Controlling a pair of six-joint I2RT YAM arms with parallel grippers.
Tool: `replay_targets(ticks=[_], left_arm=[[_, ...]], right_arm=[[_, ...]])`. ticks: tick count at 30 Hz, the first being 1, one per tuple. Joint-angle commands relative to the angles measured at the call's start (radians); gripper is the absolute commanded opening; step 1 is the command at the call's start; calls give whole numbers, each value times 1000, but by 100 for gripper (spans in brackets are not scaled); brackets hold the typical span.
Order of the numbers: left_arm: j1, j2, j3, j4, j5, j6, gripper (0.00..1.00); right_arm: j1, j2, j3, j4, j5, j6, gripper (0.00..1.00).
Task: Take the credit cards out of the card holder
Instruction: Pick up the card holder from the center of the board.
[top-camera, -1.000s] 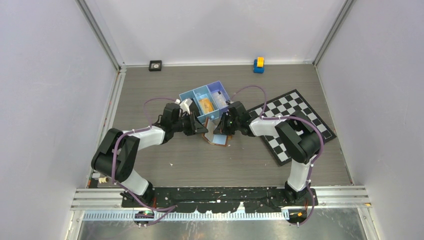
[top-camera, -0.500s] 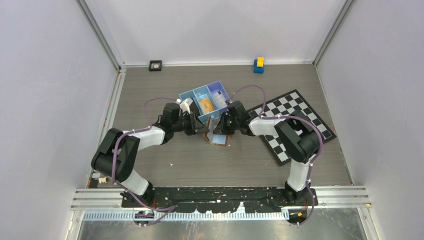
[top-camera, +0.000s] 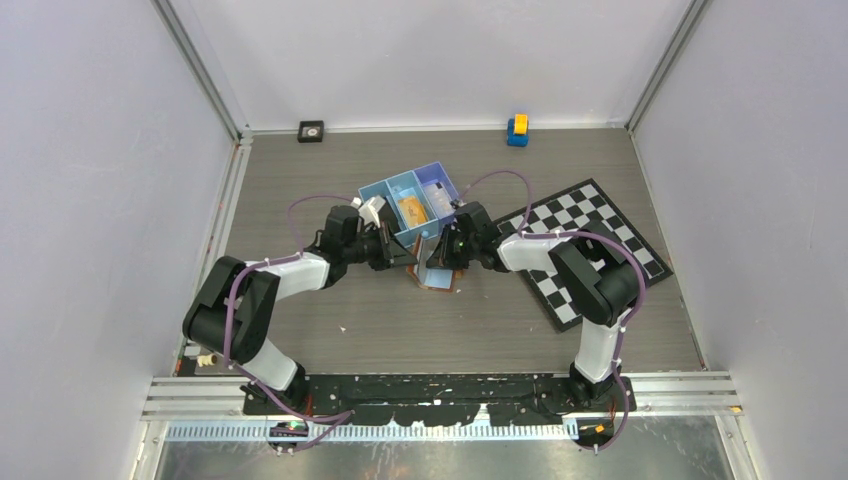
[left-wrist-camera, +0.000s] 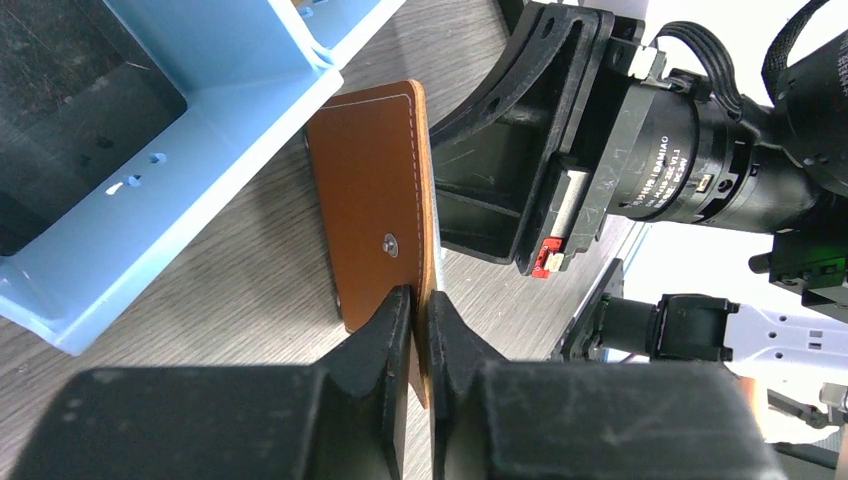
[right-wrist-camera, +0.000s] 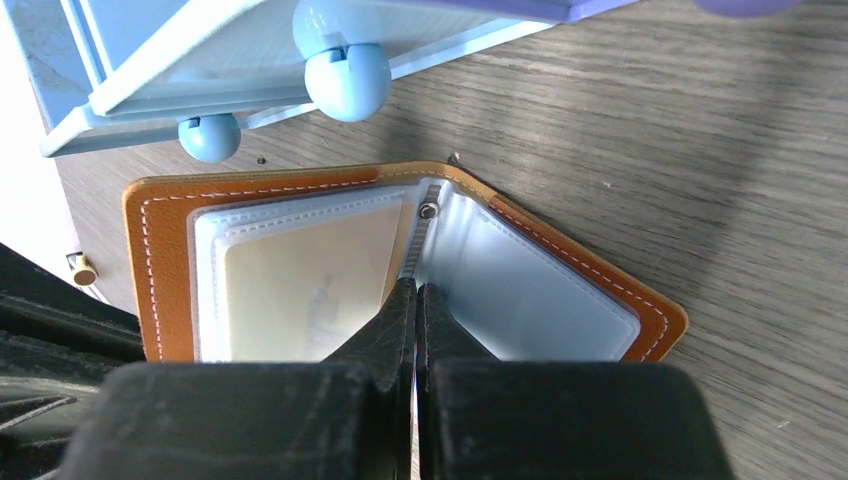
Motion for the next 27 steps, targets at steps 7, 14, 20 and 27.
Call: replay_targets(ticks=[7, 14, 20, 27], left_arm=[[-7, 12, 36, -14, 10, 31, 0], [-39, -11, 88, -188, -114, 117, 0], [-40, -27, 95, -242, -170, 128, 0], [-40, -30, 98, -257, -182, 126, 0]], right_arm=[[9, 9, 22, 1, 11, -4, 4], [4, -15, 21, -19, 22, -8, 7], [-38, -117, -43, -22, 67, -5, 13], [-85, -135, -121, 108, -32, 75, 20]])
